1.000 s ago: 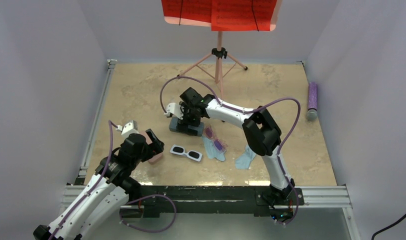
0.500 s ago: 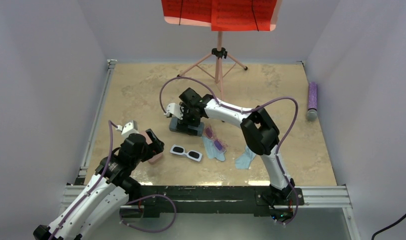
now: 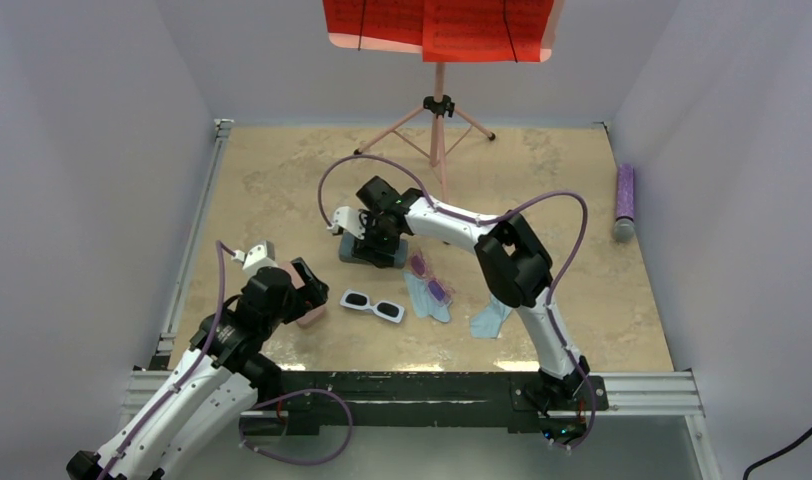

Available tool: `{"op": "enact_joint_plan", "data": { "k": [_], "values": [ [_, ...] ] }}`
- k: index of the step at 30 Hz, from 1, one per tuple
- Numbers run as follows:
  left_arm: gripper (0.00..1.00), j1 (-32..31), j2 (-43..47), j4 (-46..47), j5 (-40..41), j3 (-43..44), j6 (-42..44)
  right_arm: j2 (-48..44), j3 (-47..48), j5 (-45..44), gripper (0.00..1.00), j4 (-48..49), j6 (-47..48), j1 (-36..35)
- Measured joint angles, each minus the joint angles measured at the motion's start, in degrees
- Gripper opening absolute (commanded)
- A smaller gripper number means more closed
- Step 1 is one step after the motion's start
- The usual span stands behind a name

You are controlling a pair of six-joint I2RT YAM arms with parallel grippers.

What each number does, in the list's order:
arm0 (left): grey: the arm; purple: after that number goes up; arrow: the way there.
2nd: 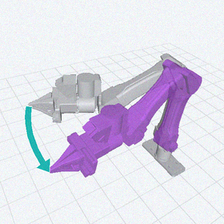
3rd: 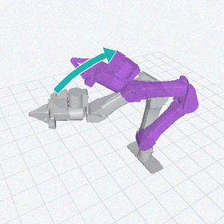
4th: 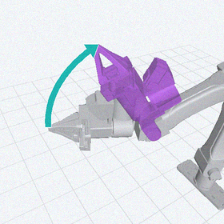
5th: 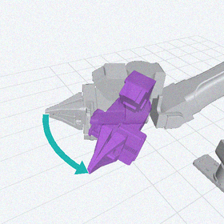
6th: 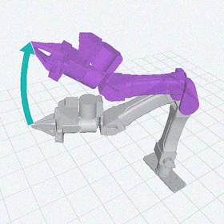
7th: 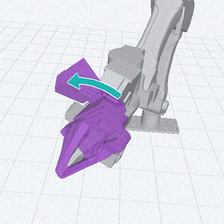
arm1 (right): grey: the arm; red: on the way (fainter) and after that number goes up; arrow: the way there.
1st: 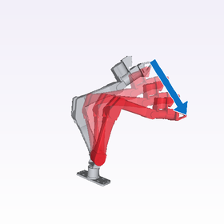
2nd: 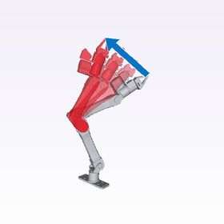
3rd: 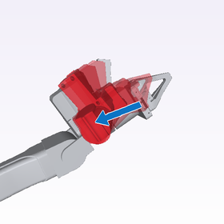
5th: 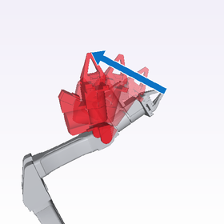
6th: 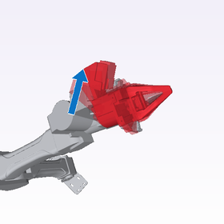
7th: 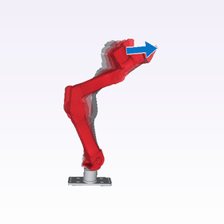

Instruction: Organize the sunglasses

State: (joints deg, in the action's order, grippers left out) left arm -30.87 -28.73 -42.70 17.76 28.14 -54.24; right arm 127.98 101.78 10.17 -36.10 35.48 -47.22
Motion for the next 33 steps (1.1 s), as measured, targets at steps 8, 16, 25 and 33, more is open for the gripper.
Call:
{"op": "enact_joint_plan", "data": {
  "k": [8,16,25,33],
  "values": [
    [1.0,0.0,3.3,5.3,-4.8,0.0,2.9,-9.2,-7.1,1.9,0.22,2.7,-9.7,0.2],
    [1.0,0.0,8.5,17.7,-17.3,0.0,7.2,-38.6,-25.0,13.0,0.18,14.9,-38.2,2.6],
    [1.0,0.0,3.8,44.5,-37.1,-2.7,6.1,-56.0,-52.0,30.5,0.14,35.1,-64.4,6.4],
    [1.0,0.0,-11.1,64.7,-48.9,-3.7,-0.8,-65.1,-62.0,31.8,0.14,48.7,-77.2,7.2]
  ]
}}
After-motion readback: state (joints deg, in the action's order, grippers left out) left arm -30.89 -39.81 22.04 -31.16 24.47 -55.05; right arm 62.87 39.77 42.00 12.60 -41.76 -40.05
